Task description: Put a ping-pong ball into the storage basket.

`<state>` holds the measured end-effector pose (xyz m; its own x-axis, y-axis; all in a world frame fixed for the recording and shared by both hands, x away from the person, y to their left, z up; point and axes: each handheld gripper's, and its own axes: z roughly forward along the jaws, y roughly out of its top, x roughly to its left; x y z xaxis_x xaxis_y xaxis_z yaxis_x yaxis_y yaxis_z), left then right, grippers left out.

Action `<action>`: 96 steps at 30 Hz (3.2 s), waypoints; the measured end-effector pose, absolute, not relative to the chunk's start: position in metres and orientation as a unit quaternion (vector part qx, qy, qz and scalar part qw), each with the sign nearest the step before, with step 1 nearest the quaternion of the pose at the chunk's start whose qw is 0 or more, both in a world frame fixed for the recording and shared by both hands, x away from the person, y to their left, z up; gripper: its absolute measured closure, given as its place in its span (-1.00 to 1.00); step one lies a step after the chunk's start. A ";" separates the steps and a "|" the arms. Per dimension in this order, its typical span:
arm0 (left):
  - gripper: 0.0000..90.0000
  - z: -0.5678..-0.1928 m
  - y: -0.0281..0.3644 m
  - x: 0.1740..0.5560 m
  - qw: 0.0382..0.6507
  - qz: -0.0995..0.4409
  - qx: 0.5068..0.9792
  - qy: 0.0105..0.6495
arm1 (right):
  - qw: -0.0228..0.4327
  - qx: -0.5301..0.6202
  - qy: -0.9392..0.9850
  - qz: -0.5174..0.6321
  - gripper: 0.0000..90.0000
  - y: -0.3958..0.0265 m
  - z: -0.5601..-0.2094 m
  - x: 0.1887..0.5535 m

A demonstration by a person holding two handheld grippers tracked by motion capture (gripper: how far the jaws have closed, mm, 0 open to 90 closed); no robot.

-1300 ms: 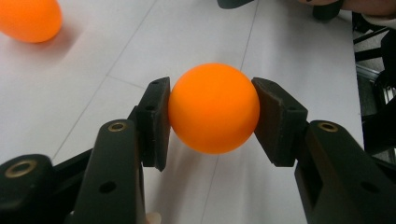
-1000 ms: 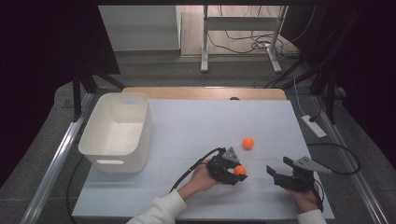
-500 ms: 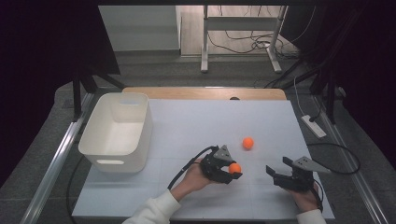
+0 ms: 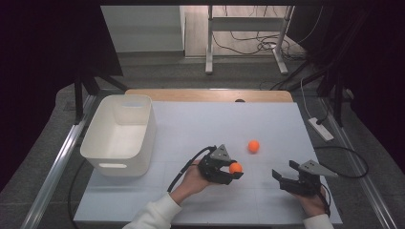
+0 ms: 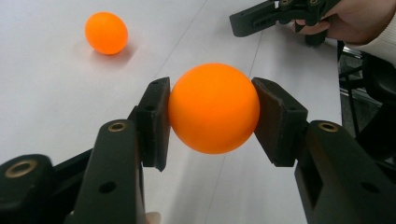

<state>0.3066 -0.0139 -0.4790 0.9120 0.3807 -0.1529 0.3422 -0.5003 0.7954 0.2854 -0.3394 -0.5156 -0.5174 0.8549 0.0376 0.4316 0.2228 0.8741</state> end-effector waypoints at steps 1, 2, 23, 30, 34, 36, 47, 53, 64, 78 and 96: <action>0.12 -0.479 -0.014 0.307 0.454 0.021 0.866 0.209 | 0.235 0.431 0.746 0.450 -0.61 -0.339 -0.516 0.285; 0.12 -0.478 -0.012 0.307 0.456 0.023 0.864 0.211 | 0.235 0.431 0.746 0.450 -0.61 -0.339 -0.516 0.285; 0.12 -0.466 0.015 0.307 0.471 0.040 0.851 0.229 | 0.236 0.429 0.748 0.449 -0.60 -0.339 -0.516 0.285; 0.12 -0.459 0.025 0.308 0.479 0.047 0.845 0.235 | 0.236 0.426 0.750 0.448 -0.60 -0.338 -0.516 0.285; 0.12 -0.456 0.029 0.308 0.482 0.049 0.842 0.237 | 0.236 0.427 0.750 0.446 -0.60 -0.338 -0.516 0.285; 0.12 -0.454 0.031 0.308 0.484 0.050 0.841 0.238 | 0.236 0.427 0.750 0.445 -0.60 -0.338 -0.516 0.285; 0.12 -0.444 0.044 0.308 0.496 0.062 0.830 0.247 | 0.236 0.424 0.751 0.447 -0.60 -0.339 -0.516 0.285; 0.12 -0.438 0.051 0.307 0.505 0.070 0.824 0.250 | 0.238 0.424 0.752 0.445 -0.60 -0.338 -0.515 0.285; 0.12 -0.430 0.063 0.307 0.518 0.081 0.812 0.256 | 0.239 0.424 0.752 0.445 -0.60 -0.338 -0.516 0.285; 0.12 -0.414 0.080 0.303 0.536 0.103 0.796 0.262 | 0.239 0.424 0.751 0.445 -0.60 -0.338 -0.515 0.285; 0.12 -0.403 0.094 0.298 0.543 0.132 0.784 0.270 | 0.238 0.425 0.751 0.446 -0.60 -0.338 -0.516 0.285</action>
<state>0.2985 0.0942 -0.4034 0.8187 0.5677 -0.0863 0.2798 -0.2633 0.9232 0.2853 -0.3377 -0.5157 -0.5258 0.8504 0.0203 0.4255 0.2423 0.8719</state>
